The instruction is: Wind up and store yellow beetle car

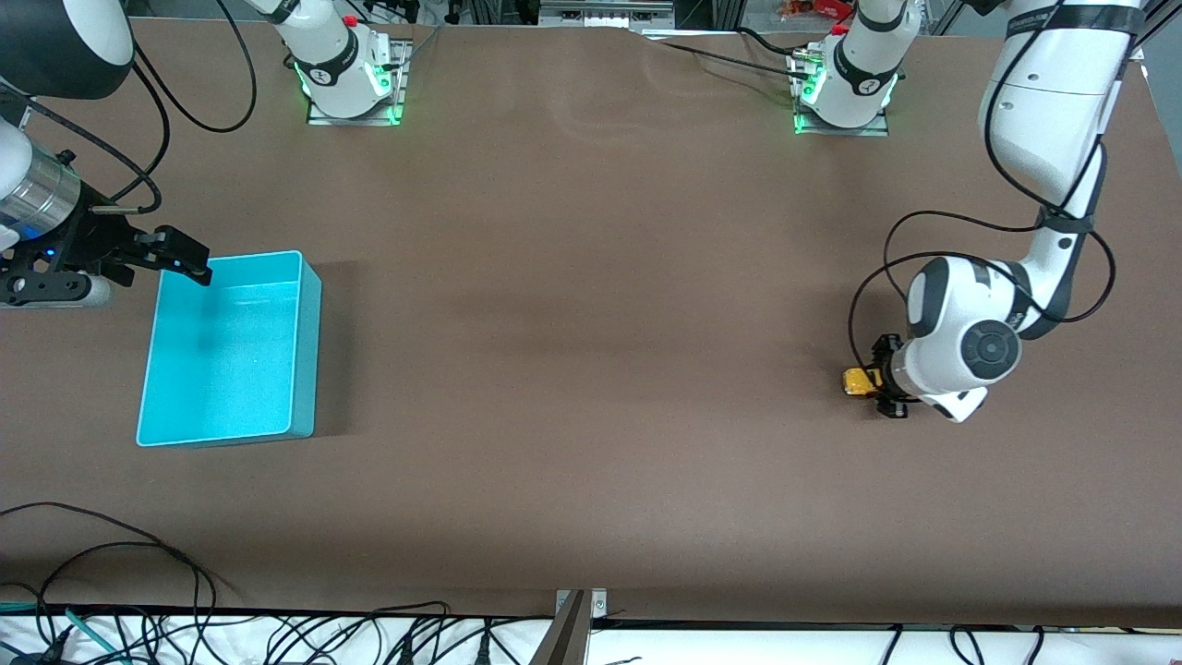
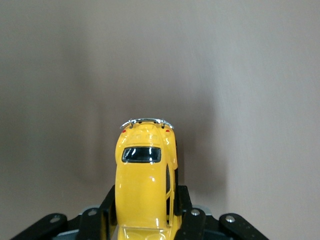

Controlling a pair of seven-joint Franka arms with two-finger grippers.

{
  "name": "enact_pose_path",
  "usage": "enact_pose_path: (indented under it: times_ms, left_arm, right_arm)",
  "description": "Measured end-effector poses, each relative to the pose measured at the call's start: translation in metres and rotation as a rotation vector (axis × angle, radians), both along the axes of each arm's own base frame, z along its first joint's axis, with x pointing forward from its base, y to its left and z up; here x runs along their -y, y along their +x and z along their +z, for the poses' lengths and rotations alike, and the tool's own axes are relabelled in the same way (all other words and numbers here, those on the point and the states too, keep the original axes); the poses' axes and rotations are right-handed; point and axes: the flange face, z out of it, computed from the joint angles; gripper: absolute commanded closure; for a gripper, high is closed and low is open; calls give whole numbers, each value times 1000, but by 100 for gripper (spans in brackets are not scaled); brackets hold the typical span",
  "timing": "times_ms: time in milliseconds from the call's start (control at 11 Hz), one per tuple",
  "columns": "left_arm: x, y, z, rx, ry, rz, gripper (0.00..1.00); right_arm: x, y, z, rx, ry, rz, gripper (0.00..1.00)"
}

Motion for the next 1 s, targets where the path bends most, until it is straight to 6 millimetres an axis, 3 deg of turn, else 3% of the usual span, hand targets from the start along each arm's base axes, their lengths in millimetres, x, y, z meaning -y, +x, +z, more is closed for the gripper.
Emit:
enact_pose_path:
  times_ms: [273,455,636,1000]
  left_arm:
    - [70,-5,3,7,-8,-102,100]
    - [101,-8,-1,5,-37,-109,100]
    - [106,-2,-8,3,-68,-54,100]
    - [94,5,-9,22,-68,4,100]
  right_arm:
    - [0,0,0,0,0,0,0]
    - [0,0,0,0,0,1,0]
    - [0,0,0,0,0,0,0]
    - [0,0,0,0,0,0,0]
